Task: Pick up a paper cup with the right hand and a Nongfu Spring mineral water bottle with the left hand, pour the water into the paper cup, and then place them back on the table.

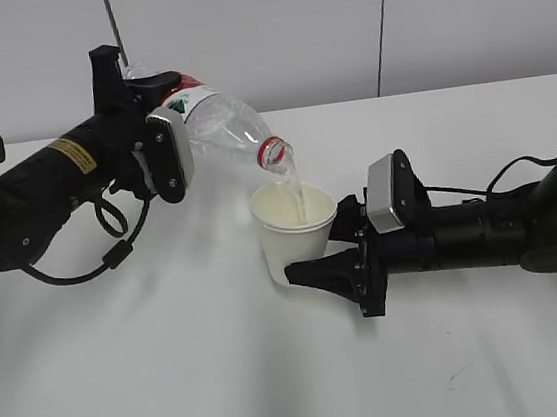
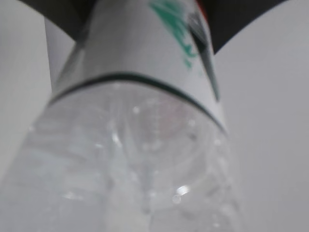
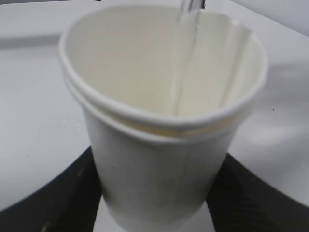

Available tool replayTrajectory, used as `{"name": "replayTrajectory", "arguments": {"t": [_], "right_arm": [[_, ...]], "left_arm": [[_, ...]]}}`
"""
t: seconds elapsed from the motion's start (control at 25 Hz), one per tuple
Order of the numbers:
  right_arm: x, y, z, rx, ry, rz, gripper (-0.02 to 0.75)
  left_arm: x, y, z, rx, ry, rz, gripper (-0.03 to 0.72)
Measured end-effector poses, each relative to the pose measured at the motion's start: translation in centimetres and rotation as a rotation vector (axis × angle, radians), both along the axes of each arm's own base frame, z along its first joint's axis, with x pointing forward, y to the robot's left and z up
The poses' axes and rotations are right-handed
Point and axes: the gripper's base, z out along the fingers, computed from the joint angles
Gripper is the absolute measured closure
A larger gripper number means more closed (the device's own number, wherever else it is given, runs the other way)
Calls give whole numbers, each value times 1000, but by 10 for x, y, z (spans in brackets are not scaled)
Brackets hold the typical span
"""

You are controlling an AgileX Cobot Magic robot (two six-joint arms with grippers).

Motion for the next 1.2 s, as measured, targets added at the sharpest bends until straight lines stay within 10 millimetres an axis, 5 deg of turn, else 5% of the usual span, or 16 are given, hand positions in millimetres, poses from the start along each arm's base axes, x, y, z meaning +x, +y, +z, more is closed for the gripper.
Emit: {"name": "replayTrajectory", "arguments": {"t": [1.2], "right_arm": [[0,0,0,-4,1,-1,286]], "left_arm": [[0,0,2,16,-32,-6,407]]}}
